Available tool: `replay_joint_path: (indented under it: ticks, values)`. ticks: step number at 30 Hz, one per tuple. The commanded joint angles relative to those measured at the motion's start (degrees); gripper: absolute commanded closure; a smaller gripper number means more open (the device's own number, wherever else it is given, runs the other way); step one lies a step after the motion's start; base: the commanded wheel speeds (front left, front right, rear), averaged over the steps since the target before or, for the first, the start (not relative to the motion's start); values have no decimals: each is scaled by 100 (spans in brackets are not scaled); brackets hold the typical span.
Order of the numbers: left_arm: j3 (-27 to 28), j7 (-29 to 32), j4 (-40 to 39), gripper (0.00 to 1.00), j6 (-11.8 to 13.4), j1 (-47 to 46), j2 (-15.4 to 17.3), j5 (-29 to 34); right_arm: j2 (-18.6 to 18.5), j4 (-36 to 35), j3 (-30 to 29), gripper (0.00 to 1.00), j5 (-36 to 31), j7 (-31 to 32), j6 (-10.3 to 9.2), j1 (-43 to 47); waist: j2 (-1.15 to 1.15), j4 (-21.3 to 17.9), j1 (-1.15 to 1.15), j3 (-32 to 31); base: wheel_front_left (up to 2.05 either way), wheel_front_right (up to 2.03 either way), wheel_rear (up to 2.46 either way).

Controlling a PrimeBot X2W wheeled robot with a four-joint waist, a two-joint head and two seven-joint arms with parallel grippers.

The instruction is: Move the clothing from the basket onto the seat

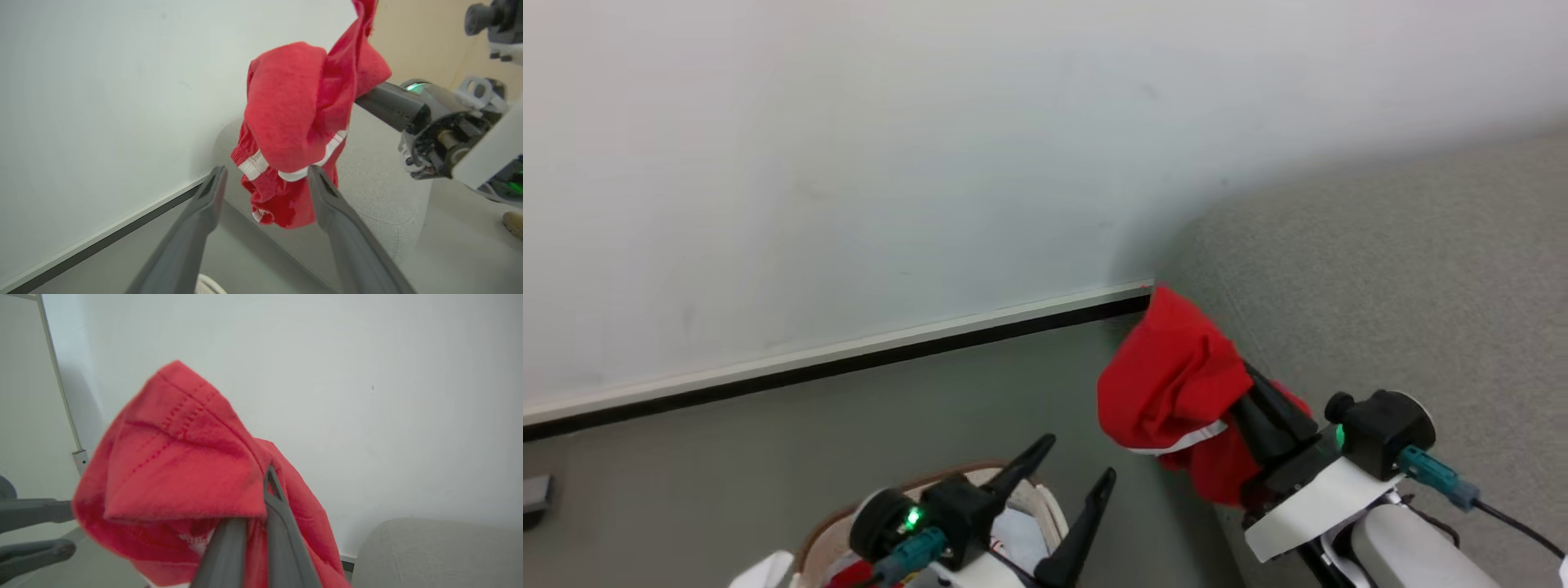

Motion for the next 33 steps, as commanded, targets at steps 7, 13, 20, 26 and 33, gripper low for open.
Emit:
replay_joint_path:
  ticks: [7,13,20,26,33]
  values:
    - [-198,-769,532,0,-53,9,-235,189,-207,-363,-677,100,-222,3,-12,330,0,-857,-1,337,0,0,0]
    - [-250,-970,753,0,-113,-159,-235,245,-300,-569,-1102,100,-351,3,-12,475,0,-1072,-1,622,0,0,0]
    - [-172,-885,660,0,-176,-459,-39,310,-66,-777,-1680,100,-488,3,-12,247,0,-980,-1,1226,0,0,0]
    - [16,-739,377,0,-251,-916,192,348,178,-634,-2487,100,-816,3,-12,-540,0,-686,-1,2005,0,0,0]
    - [294,-641,44,0,-315,-1430,468,317,241,-11,-3739,100,-1346,207,-13,-2299,0,-281,-1,2939,0,0,0]
